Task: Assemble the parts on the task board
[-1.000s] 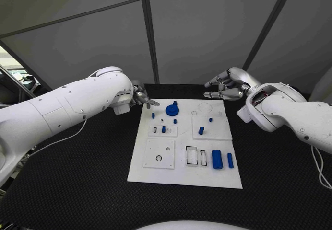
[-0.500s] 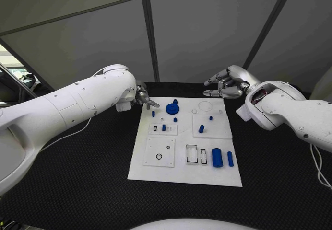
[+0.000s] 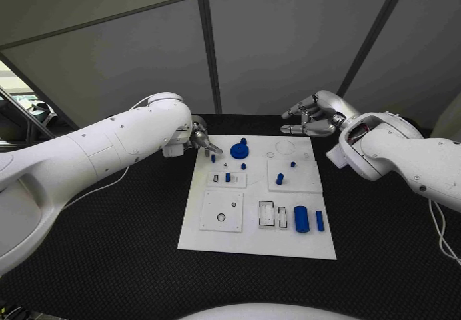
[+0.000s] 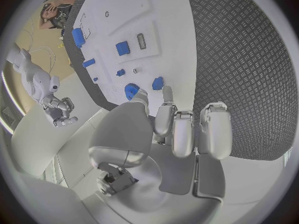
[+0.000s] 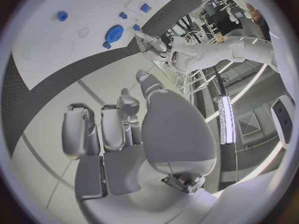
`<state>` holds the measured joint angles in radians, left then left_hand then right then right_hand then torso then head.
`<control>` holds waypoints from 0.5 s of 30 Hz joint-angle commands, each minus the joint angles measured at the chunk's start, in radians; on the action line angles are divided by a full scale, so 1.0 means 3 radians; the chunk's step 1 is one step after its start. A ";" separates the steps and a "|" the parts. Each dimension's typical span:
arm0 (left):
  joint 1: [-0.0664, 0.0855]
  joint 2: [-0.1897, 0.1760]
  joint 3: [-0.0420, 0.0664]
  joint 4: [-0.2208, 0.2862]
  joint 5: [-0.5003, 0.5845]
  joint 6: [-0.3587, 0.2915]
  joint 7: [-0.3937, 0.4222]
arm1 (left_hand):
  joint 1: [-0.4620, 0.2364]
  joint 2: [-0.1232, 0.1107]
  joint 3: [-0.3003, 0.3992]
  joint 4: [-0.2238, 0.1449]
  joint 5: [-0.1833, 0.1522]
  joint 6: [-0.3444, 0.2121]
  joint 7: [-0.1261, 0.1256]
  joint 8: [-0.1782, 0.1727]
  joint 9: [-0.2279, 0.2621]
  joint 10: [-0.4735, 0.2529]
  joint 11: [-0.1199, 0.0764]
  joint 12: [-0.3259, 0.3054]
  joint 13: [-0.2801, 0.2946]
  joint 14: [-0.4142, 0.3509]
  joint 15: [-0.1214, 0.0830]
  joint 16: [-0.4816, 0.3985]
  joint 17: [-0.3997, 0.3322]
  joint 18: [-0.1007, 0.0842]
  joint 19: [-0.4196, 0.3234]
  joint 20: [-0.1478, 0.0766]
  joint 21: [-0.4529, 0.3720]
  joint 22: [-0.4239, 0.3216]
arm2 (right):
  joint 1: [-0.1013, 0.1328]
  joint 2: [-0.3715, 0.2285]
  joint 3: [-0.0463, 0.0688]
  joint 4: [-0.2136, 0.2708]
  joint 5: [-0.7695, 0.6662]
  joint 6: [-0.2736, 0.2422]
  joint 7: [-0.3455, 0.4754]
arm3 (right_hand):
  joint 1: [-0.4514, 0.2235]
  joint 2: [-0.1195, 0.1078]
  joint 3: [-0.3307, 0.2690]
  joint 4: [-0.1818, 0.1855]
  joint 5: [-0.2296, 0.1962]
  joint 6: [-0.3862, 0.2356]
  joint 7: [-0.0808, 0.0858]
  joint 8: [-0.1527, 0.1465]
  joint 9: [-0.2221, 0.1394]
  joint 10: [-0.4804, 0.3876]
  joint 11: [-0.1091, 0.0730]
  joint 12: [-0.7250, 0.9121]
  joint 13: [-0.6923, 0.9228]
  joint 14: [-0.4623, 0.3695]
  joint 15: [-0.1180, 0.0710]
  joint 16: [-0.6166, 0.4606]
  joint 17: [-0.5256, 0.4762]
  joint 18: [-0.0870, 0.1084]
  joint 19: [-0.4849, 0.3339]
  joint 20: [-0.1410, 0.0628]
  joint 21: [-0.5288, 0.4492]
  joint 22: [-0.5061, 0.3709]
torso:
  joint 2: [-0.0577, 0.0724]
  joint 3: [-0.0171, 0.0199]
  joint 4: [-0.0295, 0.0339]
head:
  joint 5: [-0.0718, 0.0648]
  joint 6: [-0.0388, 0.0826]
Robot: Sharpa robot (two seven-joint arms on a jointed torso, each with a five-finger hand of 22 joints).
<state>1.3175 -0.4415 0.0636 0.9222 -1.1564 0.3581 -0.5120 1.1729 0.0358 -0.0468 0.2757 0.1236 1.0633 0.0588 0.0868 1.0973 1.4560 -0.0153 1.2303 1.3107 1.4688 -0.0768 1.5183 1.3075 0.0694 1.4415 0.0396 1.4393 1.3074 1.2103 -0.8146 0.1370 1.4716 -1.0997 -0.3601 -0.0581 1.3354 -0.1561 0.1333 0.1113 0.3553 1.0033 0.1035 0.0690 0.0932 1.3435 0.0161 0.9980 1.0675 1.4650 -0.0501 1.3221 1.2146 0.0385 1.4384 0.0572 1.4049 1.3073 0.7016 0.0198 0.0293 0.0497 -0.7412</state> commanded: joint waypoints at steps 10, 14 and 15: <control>0.0000 0.0021 -0.0003 -0.0022 -0.0036 0.0096 0.0083 | 0.0145 0.0087 -0.0023 -0.0071 0.0035 0.0044 -0.0015 -0.0033 -0.0050 -0.0010 0.0009 -0.0012 0.0581 0.0301 0.0014 0.0015 0.0755 -0.0055 -0.0020 0.0005 -0.0028 0.0197 | 0.0007 0.0008 0.0003 0.0002 -0.0014 0.0020 0.0014 | -0.0037 0.0002 0.0021 0.0001 0.0016 0.0000 0.0004 -0.0014 -0.0001 -0.0002 0.0006 -0.0001 0.0004 0.0093 -0.0014 -0.0005 0.0007 0.0066 -0.0017 0.0000 -0.0008 0.0079 | 0.0000 0.0002 -0.0001 | -0.0001 -0.0001; -0.0002 0.0034 -0.0003 -0.0031 -0.0036 0.0116 0.0090 | 0.0194 0.0113 -0.0026 -0.0102 0.0048 0.0051 -0.0018 -0.0037 -0.0066 -0.0010 0.0006 -0.0010 0.0582 0.0302 0.0012 0.0018 0.0757 -0.0055 -0.0020 0.0003 -0.0030 0.0198 | 0.0007 0.0010 0.0003 0.0002 -0.0014 0.0021 0.0016 | -0.0037 0.0002 0.0021 0.0001 0.0016 0.0000 0.0004 -0.0014 -0.0001 -0.0002 0.0006 -0.0001 0.0004 0.0093 -0.0014 -0.0005 0.0007 0.0066 -0.0017 0.0000 -0.0008 0.0079 | -0.0001 0.0002 -0.0003 | -0.0003 -0.0004; -0.0003 0.0037 -0.0003 -0.0035 -0.0036 0.0120 0.0091 | 0.0201 0.0117 -0.0027 -0.0107 0.0050 0.0051 -0.0019 -0.0037 -0.0068 -0.0010 0.0006 -0.0010 0.0582 0.0302 0.0012 0.0019 0.0757 -0.0055 -0.0020 0.0003 -0.0031 0.0199 | 0.0007 0.0010 0.0003 0.0002 -0.0014 0.0020 0.0016 | -0.0037 0.0002 0.0021 0.0001 0.0016 0.0000 0.0004 -0.0014 -0.0001 -0.0002 0.0006 -0.0001 0.0004 0.0093 -0.0014 -0.0005 0.0007 0.0066 -0.0017 0.0000 -0.0008 0.0079 | -0.0001 0.0002 -0.0003 | -0.0003 -0.0004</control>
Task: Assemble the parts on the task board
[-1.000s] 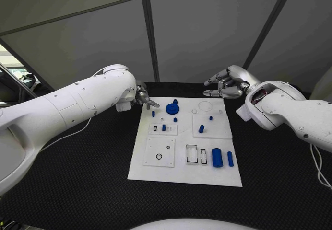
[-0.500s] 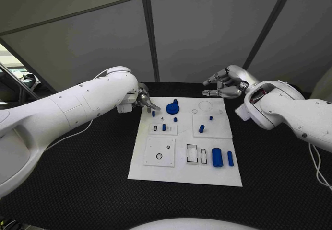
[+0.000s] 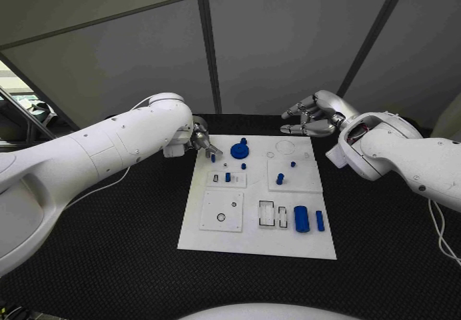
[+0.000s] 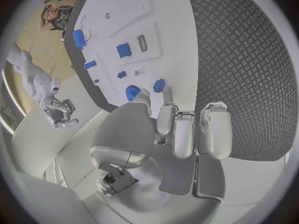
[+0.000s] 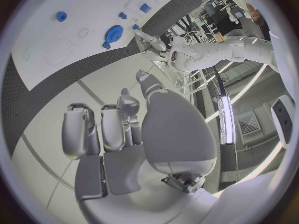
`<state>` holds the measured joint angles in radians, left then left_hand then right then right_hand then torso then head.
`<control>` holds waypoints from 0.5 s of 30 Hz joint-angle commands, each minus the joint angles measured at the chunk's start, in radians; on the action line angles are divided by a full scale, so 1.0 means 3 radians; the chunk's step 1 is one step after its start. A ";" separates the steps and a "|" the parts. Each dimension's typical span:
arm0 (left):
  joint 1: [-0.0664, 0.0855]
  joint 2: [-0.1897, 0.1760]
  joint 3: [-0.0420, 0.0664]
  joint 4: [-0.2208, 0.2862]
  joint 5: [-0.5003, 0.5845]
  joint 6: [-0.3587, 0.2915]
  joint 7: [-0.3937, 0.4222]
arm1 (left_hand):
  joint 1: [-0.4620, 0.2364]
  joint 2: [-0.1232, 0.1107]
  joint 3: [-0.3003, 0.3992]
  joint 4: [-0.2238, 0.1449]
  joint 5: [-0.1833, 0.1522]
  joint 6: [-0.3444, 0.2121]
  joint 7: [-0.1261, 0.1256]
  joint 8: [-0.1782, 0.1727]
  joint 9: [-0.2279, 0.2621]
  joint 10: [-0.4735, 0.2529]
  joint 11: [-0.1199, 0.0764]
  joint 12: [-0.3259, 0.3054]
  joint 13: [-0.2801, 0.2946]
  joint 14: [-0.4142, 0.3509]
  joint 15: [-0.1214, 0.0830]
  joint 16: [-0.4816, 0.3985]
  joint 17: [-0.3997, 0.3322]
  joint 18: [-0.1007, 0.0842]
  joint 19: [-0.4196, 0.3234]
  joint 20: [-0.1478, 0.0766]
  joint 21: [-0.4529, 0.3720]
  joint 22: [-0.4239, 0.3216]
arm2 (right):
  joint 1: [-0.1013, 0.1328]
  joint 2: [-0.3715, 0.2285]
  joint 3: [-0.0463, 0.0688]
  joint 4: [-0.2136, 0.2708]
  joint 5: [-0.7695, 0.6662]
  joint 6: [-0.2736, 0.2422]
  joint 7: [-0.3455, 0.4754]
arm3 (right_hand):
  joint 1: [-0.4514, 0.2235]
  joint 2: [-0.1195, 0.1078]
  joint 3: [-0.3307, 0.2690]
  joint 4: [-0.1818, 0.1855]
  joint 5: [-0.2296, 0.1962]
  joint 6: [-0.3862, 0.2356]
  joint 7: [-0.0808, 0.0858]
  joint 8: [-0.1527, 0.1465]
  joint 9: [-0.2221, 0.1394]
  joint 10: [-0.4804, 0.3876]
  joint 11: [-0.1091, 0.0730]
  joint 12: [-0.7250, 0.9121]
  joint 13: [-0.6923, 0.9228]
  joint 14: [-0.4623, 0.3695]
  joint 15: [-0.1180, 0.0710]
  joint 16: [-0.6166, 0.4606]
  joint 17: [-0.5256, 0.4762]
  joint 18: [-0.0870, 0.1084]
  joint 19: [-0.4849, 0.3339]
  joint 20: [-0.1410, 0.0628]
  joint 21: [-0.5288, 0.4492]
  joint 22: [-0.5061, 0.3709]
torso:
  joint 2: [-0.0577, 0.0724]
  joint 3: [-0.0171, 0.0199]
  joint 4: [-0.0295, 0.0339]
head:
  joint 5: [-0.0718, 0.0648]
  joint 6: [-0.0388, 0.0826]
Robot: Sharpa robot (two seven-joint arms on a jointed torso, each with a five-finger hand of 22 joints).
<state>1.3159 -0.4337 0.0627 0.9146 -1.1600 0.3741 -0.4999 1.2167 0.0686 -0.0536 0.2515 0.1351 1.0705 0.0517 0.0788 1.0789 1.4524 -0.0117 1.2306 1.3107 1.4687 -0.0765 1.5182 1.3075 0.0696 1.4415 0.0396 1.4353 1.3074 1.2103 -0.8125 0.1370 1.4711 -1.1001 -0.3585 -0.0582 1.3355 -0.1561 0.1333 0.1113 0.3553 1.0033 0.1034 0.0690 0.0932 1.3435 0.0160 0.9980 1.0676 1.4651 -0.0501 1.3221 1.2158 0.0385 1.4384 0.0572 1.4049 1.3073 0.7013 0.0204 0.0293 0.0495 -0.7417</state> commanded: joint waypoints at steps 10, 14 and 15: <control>-0.0004 0.0039 0.0000 -0.0053 -0.0024 0.0057 0.0059 | 0.0126 0.0062 -0.0004 -0.0076 0.0038 0.0035 -0.0001 -0.0016 -0.0029 0.0001 -0.0011 -0.0013 0.0581 0.0303 0.0008 0.0022 0.0760 -0.0055 -0.0020 0.0000 -0.0021 0.0200 | 0.0007 0.0003 0.0003 0.0004 -0.0013 0.0013 0.0019 | -0.0039 0.0005 0.0026 0.0000 0.0017 0.0002 0.0004 -0.0013 -0.0001 0.0000 0.0006 0.0005 0.0009 0.0093 -0.0015 -0.0005 0.0005 0.0065 -0.0015 0.0000 -0.0007 0.0081 | 0.0001 -0.0002 0.0002 | -0.0007 -0.0006; -0.0005 0.0044 -0.0001 -0.0056 -0.0024 0.0053 0.0067 | 0.0164 0.0098 0.0003 -0.0104 0.0044 0.0036 -0.0004 -0.0018 -0.0039 0.0002 -0.0014 -0.0010 0.0582 0.0304 0.0006 0.0025 0.0763 -0.0055 -0.0020 -0.0002 -0.0023 0.0200 | 0.0007 0.0007 0.0003 0.0003 -0.0013 0.0011 0.0022 | -0.0039 0.0005 0.0026 0.0000 0.0017 0.0002 0.0004 -0.0013 -0.0001 0.0000 0.0006 0.0005 0.0009 0.0093 -0.0015 -0.0005 0.0005 0.0065 -0.0015 0.0000 -0.0007 0.0081 | 0.0001 -0.0002 0.0000 | -0.0007 -0.0007; -0.0005 0.0046 -0.0001 -0.0057 -0.0024 0.0056 0.0070 | 0.0176 0.0107 0.0005 -0.0113 0.0044 0.0037 -0.0005 -0.0018 -0.0041 0.0003 -0.0015 -0.0009 0.0582 0.0304 0.0005 0.0026 0.0763 -0.0054 -0.0021 -0.0003 -0.0024 0.0199 | 0.0007 0.0008 0.0003 0.0002 -0.0013 0.0011 0.0023 | -0.0039 0.0005 0.0026 0.0000 0.0017 0.0002 0.0004 -0.0013 -0.0001 0.0000 0.0006 0.0005 0.0009 0.0093 -0.0015 -0.0005 0.0005 0.0065 -0.0015 0.0000 -0.0007 0.0081 | 0.0001 -0.0003 0.0000 | -0.0005 -0.0008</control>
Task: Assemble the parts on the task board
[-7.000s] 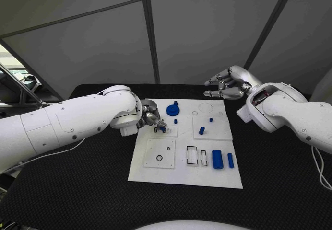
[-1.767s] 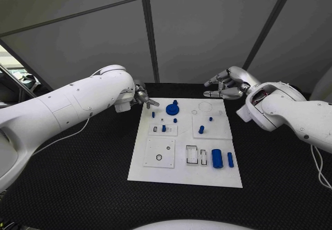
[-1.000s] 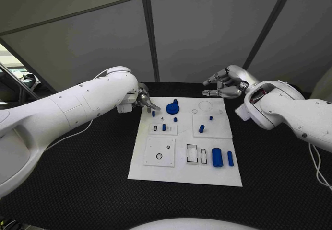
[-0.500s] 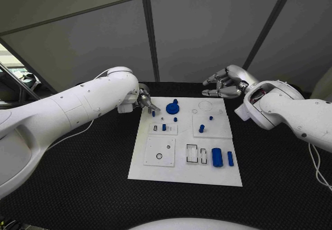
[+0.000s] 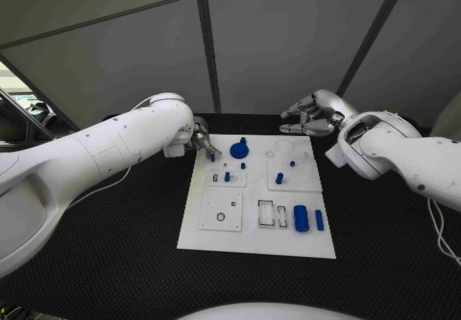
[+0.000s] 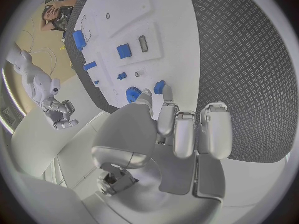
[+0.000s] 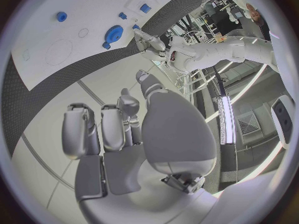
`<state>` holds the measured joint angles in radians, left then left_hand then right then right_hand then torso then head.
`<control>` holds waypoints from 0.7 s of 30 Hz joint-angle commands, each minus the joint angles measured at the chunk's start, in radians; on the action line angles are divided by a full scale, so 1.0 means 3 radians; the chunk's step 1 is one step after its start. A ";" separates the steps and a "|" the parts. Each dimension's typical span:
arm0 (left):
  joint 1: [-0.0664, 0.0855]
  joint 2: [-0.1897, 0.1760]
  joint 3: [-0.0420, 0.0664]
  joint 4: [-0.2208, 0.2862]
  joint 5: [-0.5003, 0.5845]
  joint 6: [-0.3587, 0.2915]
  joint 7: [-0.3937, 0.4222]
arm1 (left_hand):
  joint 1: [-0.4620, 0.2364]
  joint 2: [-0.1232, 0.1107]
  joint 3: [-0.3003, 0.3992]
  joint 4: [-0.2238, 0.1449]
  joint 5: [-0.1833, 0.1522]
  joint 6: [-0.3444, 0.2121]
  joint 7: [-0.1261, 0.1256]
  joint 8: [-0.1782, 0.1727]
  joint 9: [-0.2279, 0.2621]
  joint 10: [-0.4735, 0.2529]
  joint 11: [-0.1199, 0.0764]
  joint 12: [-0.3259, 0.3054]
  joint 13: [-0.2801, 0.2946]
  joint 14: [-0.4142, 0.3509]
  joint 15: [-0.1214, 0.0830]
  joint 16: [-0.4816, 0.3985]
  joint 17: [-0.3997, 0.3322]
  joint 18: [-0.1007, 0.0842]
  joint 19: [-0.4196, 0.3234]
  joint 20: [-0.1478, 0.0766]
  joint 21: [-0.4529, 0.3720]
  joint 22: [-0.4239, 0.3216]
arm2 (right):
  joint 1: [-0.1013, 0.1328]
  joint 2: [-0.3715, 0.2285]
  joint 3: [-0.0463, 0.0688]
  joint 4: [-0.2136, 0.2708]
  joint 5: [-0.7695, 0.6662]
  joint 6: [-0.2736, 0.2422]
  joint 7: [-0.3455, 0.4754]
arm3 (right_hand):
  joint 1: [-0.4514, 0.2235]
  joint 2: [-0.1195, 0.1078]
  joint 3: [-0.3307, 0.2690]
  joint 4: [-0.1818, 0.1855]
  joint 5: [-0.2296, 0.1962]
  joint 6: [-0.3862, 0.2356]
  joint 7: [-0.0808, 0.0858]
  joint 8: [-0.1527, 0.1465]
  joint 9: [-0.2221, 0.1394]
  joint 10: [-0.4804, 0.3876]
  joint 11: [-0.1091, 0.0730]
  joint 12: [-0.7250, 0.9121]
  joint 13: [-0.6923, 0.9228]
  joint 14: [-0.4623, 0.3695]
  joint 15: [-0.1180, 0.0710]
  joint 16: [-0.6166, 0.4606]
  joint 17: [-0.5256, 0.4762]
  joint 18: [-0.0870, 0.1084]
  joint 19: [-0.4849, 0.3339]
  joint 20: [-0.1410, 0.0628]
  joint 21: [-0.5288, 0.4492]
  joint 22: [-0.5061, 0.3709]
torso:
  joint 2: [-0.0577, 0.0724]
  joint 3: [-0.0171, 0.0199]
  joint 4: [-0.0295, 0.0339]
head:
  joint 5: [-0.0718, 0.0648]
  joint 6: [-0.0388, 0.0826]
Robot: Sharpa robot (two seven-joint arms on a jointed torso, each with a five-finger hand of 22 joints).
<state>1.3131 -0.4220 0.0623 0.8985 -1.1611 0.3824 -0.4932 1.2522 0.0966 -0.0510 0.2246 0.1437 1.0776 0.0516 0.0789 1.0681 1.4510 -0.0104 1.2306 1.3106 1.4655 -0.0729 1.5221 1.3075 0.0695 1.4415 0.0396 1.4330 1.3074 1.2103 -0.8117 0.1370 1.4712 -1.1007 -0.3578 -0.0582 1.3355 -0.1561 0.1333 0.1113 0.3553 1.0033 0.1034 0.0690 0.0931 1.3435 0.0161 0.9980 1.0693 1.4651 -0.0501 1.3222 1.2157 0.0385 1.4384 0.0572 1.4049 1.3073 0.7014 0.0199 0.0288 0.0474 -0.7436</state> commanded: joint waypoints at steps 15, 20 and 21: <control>0.0001 0.0012 0.0000 -0.0018 -0.0020 0.0028 0.0062 | 0.0464 0.0166 0.0208 -0.0377 0.0802 -0.0040 -0.0018 -0.0030 -0.0058 -0.0005 -0.0037 -0.0029 0.0575 0.0318 -0.0024 0.0029 0.0776 -0.0054 -0.0022 -0.0024 -0.0027 0.0207 | 0.0007 0.0006 0.0003 -0.0001 -0.0011 0.0010 0.0024 | -0.0039 0.0005 0.0026 0.0000 0.0017 0.0002 0.0004 -0.0013 -0.0001 0.0000 0.0006 0.0005 0.0003 0.0093 -0.0015 -0.0005 0.0005 0.0065 -0.0015 0.0000 -0.0007 0.0081 | 0.0000 0.0000 0.0001 | 0.0000 -0.0019; 0.0001 0.0006 0.0000 -0.0015 -0.0020 0.0055 0.0077 | 0.0543 0.0081 0.0752 -0.0617 0.0516 -0.0080 0.0016 -0.0018 -0.0065 -0.0013 -0.0007 -0.0057 0.0561 0.0321 0.0022 0.0040 0.0785 -0.0050 -0.0029 -0.0012 -0.0038 0.0207 | 0.0007 0.0004 0.0003 0.0001 -0.0011 0.0011 0.0023 | -0.0040 0.0007 0.0030 -0.0002 0.0018 0.0004 0.0003 -0.0012 0.0000 0.0003 0.0006 0.0013 0.0008 0.0094 -0.0015 -0.0004 0.0007 0.0064 -0.0013 0.0000 -0.0005 0.0084 | 0.0000 0.0000 0.0002 | -0.0001 -0.0029; 0.0001 0.0005 0.0000 -0.0014 -0.0020 0.0071 0.0080 | 0.0522 0.0053 0.0818 -0.0636 0.0516 -0.0078 0.0022 -0.0015 -0.0064 -0.0012 -0.0007 -0.0058 0.0561 0.0321 0.0013 0.0042 0.0786 -0.0051 -0.0029 -0.0002 -0.0039 0.0208 | 0.0007 0.0004 0.0003 0.0001 -0.0011 0.0011 0.0023 | -0.0040 0.0007 0.0030 -0.0002 0.0018 0.0004 0.0003 -0.0012 0.0000 0.0003 0.0006 0.0013 0.0008 0.0094 -0.0015 -0.0004 0.0007 0.0064 -0.0013 0.0000 -0.0005 0.0084 | 0.0000 0.0001 0.0000 | 0.0000 -0.0033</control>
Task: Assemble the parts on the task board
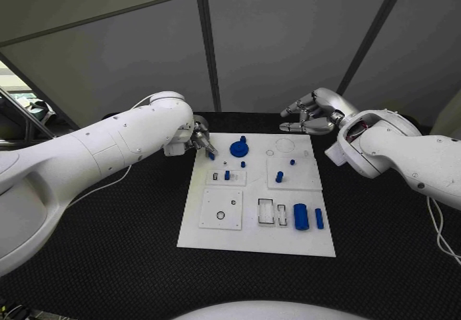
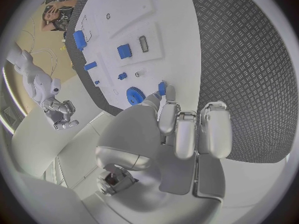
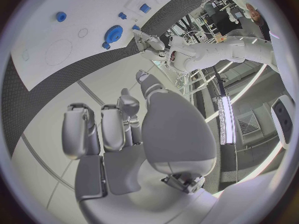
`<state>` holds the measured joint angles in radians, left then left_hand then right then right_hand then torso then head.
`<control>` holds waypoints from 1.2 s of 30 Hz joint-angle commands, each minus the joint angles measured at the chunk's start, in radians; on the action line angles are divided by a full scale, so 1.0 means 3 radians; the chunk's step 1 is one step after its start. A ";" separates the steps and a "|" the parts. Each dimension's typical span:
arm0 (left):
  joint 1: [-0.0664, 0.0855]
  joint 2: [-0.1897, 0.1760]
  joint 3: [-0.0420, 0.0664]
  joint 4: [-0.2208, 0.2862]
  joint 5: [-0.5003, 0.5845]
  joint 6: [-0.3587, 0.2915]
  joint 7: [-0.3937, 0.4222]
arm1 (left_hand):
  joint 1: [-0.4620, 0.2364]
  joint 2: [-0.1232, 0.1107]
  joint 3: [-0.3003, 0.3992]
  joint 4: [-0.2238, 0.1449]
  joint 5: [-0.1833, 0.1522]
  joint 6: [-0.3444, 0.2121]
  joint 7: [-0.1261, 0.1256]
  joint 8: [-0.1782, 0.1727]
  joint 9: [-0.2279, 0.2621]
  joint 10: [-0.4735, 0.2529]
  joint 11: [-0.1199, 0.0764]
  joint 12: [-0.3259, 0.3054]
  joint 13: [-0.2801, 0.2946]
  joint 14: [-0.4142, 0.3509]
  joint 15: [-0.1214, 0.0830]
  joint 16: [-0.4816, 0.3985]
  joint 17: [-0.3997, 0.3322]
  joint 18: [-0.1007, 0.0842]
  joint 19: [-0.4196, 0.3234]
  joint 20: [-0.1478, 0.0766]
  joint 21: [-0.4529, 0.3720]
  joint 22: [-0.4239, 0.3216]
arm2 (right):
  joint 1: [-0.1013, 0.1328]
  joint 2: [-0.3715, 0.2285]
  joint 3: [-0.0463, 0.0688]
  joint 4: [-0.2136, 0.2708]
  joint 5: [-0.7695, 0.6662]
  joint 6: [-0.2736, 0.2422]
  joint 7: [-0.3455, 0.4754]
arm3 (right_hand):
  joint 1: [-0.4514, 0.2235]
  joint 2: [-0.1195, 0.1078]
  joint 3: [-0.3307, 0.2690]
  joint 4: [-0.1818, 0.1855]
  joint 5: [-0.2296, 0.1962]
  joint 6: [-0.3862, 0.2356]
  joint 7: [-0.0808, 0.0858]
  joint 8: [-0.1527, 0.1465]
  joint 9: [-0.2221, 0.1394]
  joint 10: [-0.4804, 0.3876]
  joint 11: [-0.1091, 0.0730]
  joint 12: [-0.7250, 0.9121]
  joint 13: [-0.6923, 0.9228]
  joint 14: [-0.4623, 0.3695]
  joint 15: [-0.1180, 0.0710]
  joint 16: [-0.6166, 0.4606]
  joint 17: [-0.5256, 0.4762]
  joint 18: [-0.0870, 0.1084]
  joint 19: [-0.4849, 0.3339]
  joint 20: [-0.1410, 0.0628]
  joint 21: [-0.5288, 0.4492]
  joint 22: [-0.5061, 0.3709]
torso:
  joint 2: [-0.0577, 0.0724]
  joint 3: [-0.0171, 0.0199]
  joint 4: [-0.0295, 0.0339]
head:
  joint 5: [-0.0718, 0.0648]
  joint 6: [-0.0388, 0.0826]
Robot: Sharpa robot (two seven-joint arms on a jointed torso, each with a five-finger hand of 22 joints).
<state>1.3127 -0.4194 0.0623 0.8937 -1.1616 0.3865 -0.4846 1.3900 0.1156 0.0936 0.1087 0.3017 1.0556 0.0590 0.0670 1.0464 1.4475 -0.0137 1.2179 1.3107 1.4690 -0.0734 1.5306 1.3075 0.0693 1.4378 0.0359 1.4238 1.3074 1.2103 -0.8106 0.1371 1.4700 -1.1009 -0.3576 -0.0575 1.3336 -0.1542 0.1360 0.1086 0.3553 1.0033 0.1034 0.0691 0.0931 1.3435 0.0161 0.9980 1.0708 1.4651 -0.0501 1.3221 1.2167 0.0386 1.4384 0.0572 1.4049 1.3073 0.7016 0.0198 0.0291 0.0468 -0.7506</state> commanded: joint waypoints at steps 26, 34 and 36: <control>-0.0012 -0.0353 -0.0001 0.0533 -0.0018 -0.0340 0.0292 | -0.0533 -0.0387 0.1454 -0.0583 -0.0026 0.0027 0.0003 0.0173 0.0205 0.0055 0.0005 0.0014 0.0573 0.0317 0.0011 0.0044 0.0810 -0.0054 -0.0005 0.0024 -0.0010 0.0247 | 0.0007 -0.0010 0.0003 -0.0001 -0.0010 0.0005 0.0033 | -0.0037 0.0002 0.0023 0.0006 0.0018 0.0006 0.0003 -0.0011 0.0000 0.0005 0.0006 0.0016 0.0006 0.0096 -0.0015 -0.0002 0.0008 0.0063 -0.0010 0.0000 -0.0003 0.0088 | -0.0018 -0.0001 0.0026 | 0.0014 -0.0008; -0.0013 -0.0477 -0.0003 0.0725 -0.0018 -0.0413 0.0299 | -0.0574 -0.0455 0.1481 -0.0621 -0.0042 0.0017 -0.0001 0.0185 0.0236 0.0055 0.0001 0.0002 0.0570 0.0318 0.0009 0.0048 0.0812 -0.0053 -0.0008 0.0022 -0.0015 0.0245 | 0.0007 -0.0010 0.0003 -0.0008 -0.0010 0.0008 0.0035 | -0.0041 0.0004 0.0025 0.0008 0.0019 0.0008 0.0003 -0.0010 0.0001 0.0008 0.0006 0.0022 0.0010 0.0097 -0.0015 0.0001 0.0014 0.0062 -0.0007 0.0000 0.0000 0.0092 | -0.0011 0.0000 0.0016 | 0.0028 -0.0002; -0.0017 -0.0522 -0.0006 0.0801 -0.0018 -0.0424 0.0299 | -0.0575 -0.0460 0.1485 -0.0627 -0.0043 0.0017 -0.0001 0.0187 0.0239 0.0056 0.0001 0.0006 0.0571 0.0319 0.0009 0.0051 0.0815 -0.0053 -0.0006 0.0022 -0.0014 0.0248 | 0.0007 -0.0011 0.0003 -0.0009 -0.0010 0.0009 0.0035 | -0.0041 0.0004 0.0025 0.0008 0.0019 0.0008 0.0003 -0.0010 0.0001 0.0008 0.0006 0.0022 0.0010 0.0097 -0.0015 0.0001 0.0014 0.0062 -0.0007 0.0000 0.0000 0.0092 | -0.0012 -0.0001 0.0016 | 0.0028 -0.0002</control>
<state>1.3071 -0.5719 0.0608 1.1233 -1.1627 0.2875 -0.4160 1.2190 -0.0171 0.4090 0.0520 0.2848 1.0613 0.0645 0.1181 1.1186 1.4589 -0.0104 1.2190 1.3096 1.4656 -0.0693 1.5416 1.3075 0.0693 1.4324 0.0414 1.4238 1.3074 1.2103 -0.8135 0.1371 1.4667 -1.1013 -0.3576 -0.0561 1.3315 -0.1522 0.1390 0.1117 0.3553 1.0033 0.1034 0.0693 0.0931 1.3435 0.0161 0.9980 1.0728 1.4651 -0.0501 1.3221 1.2199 0.0385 1.4384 0.0572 1.4049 1.3073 0.6970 0.0198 0.0350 0.0549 -0.7513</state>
